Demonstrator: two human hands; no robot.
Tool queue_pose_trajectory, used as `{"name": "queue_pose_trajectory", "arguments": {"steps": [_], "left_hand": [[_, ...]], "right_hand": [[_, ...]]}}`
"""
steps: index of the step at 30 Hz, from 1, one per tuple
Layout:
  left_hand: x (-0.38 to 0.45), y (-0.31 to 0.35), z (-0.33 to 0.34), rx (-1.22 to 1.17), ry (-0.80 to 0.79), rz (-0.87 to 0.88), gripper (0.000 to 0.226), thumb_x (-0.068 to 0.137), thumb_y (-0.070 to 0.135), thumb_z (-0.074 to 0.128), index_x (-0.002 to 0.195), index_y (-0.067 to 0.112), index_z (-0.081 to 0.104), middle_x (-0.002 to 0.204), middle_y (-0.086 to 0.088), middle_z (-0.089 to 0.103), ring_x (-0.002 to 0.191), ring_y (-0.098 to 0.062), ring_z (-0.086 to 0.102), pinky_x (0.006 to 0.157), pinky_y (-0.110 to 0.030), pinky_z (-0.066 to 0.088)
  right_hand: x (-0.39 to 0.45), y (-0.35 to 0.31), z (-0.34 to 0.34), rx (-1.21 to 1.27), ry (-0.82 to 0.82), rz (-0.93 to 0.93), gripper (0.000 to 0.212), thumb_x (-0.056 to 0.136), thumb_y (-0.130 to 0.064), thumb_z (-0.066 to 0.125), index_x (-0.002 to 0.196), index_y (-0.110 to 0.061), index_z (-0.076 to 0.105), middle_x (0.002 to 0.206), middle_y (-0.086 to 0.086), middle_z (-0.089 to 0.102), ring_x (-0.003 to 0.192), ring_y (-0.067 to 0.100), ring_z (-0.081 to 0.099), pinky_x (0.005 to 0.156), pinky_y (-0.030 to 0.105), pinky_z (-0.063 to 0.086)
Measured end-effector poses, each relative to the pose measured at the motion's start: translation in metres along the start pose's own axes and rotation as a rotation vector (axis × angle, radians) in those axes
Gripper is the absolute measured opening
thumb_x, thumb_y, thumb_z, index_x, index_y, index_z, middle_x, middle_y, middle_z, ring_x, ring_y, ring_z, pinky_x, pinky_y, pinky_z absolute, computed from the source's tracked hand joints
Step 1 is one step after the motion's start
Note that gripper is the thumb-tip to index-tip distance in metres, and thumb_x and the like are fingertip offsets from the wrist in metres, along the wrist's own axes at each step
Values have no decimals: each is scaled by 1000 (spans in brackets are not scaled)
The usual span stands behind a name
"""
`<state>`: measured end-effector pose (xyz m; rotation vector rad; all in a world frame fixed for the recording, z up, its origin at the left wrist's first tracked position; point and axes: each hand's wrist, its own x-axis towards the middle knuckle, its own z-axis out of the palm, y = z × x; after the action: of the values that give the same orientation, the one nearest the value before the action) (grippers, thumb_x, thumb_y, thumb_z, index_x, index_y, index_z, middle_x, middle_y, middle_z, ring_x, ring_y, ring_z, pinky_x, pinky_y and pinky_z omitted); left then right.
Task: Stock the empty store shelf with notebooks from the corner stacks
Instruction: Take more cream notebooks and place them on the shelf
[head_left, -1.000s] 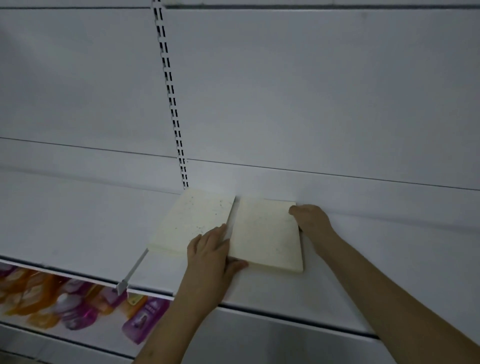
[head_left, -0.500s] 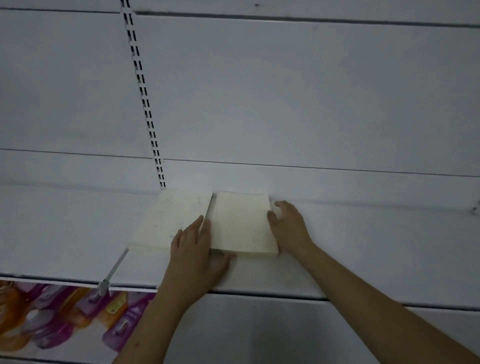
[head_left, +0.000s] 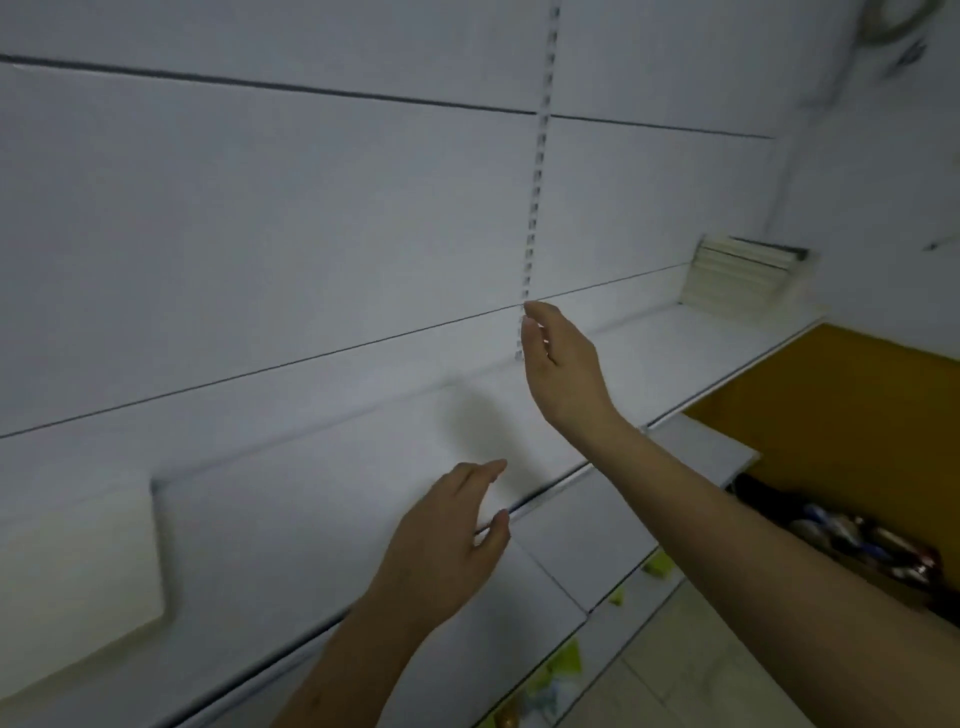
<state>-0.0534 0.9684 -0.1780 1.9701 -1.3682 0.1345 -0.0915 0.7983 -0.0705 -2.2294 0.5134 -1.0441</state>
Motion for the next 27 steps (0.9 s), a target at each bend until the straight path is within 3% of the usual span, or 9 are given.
{"name": "queue_pose_trajectory", "arguments": {"steps": [7,12,16,20,22,25,27], "left_hand": [[123,87,119,-100,-116,191,52,94,43,44,144,26,41,130,11,52,116,-3,48,97,-27,46],[213,141,205,-88,-138,261,65,90,54,32,146,21,39,136,4,50,119,-11,46,101,-34,44],[276,175,260,-82,-128,268,59,93,46,40,145,19,40,138,1,48,123,-15,44,102,-35,42],[328,194,297,-62,-119,283,53,96,39,46,144,17,42,139,-1,48,123,-18,45,101,-32,41],[355,199,317,-44,-129,297,53,96,39,45,144,17,42,139,-2,49,124,-18,45,101,-32,40],[397,196,347,-16,-158,328,51,97,38,47,144,18,41,139,-2,49,123,-18,45,99,-33,41],[427,191,367,-28,-165,348,52,96,40,46,144,19,42,139,-3,50,123,-19,47,98,-34,41]], "right_hand": [[40,113,-159,-121,191,76,46,104,-35,33,143,-13,41,143,2,49,126,15,48,99,21,35],[74,202,-257,-234,272,83,52,103,-41,31,144,-12,40,145,4,47,132,18,43,111,41,36],[103,265,-312,-324,289,57,64,96,-58,21,142,-18,42,141,-1,51,128,16,47,105,44,42],[128,307,-343,-339,299,62,63,97,-60,20,142,-23,42,140,-5,51,126,14,48,101,43,45],[141,329,-354,-324,309,46,56,100,-53,24,139,-20,45,137,-5,54,120,10,51,98,34,48],[159,361,-363,-312,310,9,41,104,-38,31,135,-19,49,128,-10,56,107,-3,49,84,4,39],[176,389,-365,-344,310,37,45,104,-40,31,139,-17,46,133,-6,54,113,-2,46,89,9,36]]}}
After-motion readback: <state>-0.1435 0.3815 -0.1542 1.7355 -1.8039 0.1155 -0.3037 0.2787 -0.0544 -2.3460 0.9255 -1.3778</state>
